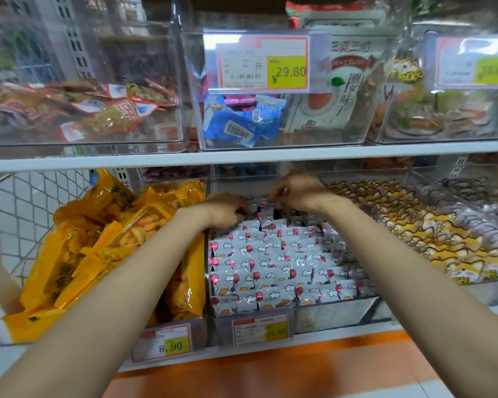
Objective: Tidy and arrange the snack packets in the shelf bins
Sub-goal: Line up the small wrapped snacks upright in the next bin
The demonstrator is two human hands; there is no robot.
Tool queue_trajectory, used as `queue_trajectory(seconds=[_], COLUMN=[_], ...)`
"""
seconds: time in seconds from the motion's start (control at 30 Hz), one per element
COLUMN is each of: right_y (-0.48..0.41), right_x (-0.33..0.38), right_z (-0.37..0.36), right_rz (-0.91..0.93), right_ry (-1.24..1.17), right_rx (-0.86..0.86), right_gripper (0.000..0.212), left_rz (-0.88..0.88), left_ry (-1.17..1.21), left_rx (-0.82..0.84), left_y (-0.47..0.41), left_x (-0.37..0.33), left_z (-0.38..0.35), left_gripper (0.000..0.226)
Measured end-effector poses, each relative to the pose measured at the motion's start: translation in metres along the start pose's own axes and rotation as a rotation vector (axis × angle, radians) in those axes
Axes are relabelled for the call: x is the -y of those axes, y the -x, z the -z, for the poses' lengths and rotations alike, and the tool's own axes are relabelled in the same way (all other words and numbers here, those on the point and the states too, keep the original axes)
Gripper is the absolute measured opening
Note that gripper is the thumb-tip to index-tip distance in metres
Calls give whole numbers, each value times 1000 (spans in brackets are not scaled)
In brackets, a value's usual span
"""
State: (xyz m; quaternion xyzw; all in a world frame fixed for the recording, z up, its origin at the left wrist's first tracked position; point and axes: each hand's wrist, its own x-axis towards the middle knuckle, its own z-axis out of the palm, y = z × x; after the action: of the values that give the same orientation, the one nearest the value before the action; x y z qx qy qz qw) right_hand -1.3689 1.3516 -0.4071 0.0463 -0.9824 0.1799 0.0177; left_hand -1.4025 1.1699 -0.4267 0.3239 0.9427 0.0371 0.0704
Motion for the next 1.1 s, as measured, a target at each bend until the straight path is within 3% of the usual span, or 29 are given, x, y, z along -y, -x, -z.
queue_trajectory(seconds=[0.17, 0.37, 0.63, 0.93, 1.1], right_y=[7, 8, 11, 11, 6], right_x=[-6, -12, -16, -18, -26], right_z=[0, -12, -14, -21, -4], right_rz=[-25, 80, 158, 147, 54], right_ry=[46, 334, 404, 365, 10], right_rx=[196, 92, 52, -45, -1], right_gripper=[22, 26, 26, 13, 14], left_rz=[16, 51, 24, -38, -62], left_ry=[92, 118, 0, 197, 109], left_rx=[-161, 6, 68, -81, -18], left_y=[-13, -33, -50, -46, -45], left_x=[-8, -23, -28, -24, -30], left_z=[-5, -11, -11, -12, -9], left_gripper=[31, 52, 59, 48, 44])
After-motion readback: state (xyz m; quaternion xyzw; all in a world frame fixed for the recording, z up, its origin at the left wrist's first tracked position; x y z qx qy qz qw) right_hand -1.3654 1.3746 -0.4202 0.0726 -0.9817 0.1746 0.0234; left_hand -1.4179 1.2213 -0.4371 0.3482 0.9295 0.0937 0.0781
